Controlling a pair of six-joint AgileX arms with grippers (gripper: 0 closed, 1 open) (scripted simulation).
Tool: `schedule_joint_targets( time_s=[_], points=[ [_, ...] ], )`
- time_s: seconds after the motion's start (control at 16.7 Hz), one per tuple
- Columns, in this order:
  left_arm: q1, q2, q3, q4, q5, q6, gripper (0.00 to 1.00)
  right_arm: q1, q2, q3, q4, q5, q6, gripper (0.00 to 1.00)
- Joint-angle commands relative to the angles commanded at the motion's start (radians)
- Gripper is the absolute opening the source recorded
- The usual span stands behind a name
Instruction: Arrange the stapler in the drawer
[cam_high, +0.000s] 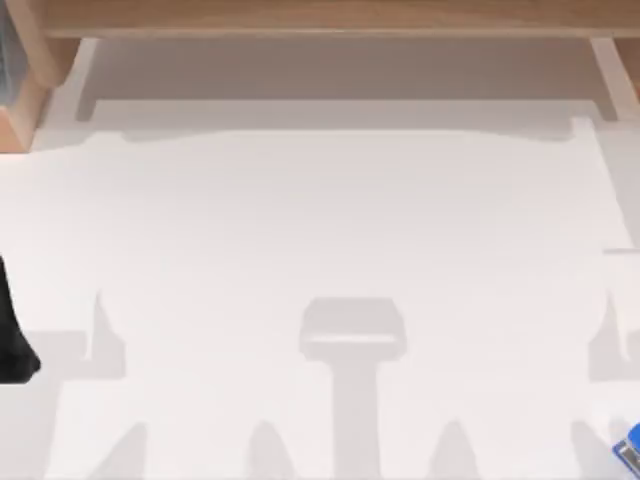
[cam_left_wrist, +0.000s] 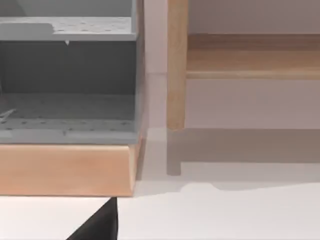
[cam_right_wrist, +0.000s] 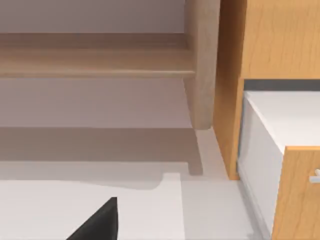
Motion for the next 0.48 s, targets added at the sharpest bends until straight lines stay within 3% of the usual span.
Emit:
schedule_joint_targets(
  time_s=[0.24, 0.48],
  points=[
    [0.0, 0.0, 0.0, 0.0, 0.0, 0.0, 1.0, 0.013, 0.035, 0.024, -0.034, -0.002, -0.013, 1.0],
    [0.0, 0.0, 0.0, 0.0, 0.0, 0.0, 1.0, 0.066, 0.229, 0.135, -0.204, -0.005, -0.073, 1.0]
  ],
)
